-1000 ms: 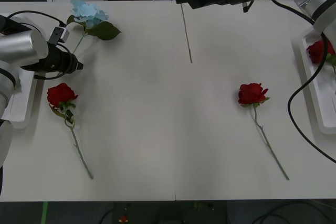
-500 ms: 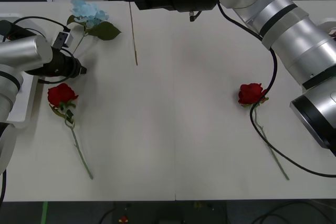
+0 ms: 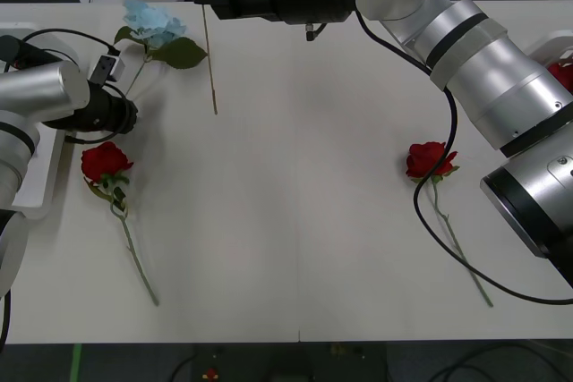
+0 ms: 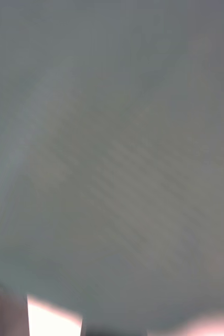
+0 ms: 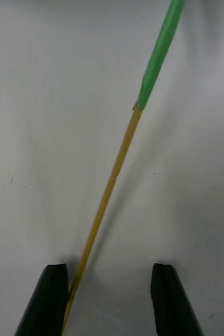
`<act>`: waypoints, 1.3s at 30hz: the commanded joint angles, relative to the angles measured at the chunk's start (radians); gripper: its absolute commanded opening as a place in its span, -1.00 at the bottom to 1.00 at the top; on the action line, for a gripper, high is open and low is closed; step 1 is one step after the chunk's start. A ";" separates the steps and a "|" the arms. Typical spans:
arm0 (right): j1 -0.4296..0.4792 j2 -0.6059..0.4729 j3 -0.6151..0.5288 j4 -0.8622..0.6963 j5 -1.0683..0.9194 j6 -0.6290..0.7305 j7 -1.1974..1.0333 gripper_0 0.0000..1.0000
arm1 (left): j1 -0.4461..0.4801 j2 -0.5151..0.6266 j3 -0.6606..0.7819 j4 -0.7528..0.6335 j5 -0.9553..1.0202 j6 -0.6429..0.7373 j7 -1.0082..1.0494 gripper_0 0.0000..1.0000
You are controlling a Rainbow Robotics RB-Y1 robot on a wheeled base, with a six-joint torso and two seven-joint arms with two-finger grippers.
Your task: Put the red flowers into the right box and the blue flowers into the left box
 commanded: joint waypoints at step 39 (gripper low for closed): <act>-0.041 0.041 0.008 -0.043 -0.016 -0.021 0.032 -1.00 | 0.474 0.074 0.590 -1.301 -0.022 0.800 -0.017 -1.00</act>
